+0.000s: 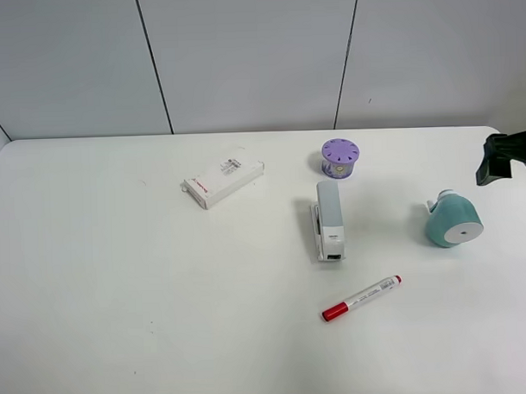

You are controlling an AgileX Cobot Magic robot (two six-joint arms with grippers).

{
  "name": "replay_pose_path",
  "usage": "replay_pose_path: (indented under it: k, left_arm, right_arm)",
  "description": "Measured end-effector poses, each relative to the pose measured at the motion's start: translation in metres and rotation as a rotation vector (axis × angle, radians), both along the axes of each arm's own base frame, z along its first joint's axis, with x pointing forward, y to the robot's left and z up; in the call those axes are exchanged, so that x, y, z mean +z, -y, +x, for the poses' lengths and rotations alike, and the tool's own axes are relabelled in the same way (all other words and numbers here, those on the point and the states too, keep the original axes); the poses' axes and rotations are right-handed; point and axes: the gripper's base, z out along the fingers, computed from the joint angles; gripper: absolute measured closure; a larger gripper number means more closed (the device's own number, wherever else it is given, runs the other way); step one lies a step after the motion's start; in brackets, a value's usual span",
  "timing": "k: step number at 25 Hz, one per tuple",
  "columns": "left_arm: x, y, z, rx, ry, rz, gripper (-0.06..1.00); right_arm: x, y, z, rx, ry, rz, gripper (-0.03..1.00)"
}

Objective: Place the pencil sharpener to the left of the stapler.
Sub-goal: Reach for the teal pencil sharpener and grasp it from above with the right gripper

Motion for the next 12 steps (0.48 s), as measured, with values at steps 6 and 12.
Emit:
replay_pose_path:
  k: [6,12]
  left_arm:
    - [0.0,0.0,0.0,0.0,0.0,0.0,-0.01]
    - [0.0,0.0,0.0,0.0,0.0,0.0,-0.01]
  right_arm:
    - [-0.026,0.002,0.019,0.005,-0.031,0.023,0.0]
    - [-0.056,0.003,0.035,0.001,-0.08,0.046,0.0]
